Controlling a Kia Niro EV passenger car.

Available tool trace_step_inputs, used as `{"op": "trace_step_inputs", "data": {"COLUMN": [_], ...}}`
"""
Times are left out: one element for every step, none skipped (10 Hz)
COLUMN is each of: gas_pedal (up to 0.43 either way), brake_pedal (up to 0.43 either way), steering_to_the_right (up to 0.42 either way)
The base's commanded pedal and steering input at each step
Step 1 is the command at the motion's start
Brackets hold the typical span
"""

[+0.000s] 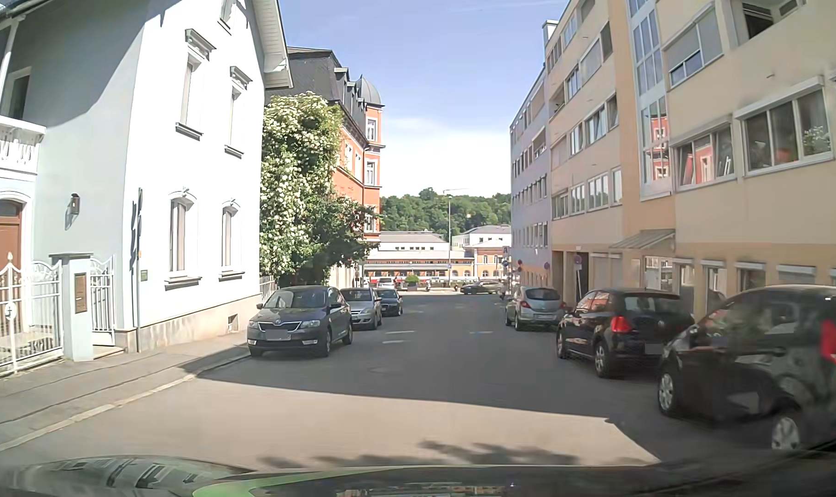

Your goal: Follow the waypoints while adhering to traffic rules and regulations

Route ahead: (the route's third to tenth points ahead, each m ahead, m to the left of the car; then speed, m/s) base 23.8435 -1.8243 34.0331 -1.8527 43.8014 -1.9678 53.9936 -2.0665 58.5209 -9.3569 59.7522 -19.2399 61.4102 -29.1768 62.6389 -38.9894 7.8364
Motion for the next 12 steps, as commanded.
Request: {"op": "trace_step_inputs", "data": {"gas_pedal": [0.0,0.0,0.0,0.0,0.0,0.0,0.0,0.0,0.0,0.0,0.0,0.0], "brake_pedal": [0.128,0.128,0.134,0.134,0.14,0.146,0.146,0.146,0.146,0.146,0.152,0.152], "steering_to_the_right": [0.004,0.004,0.004,0.004,0.004,0.004,0.004,0.004,0.004,0.004,0.004,0.004]}}
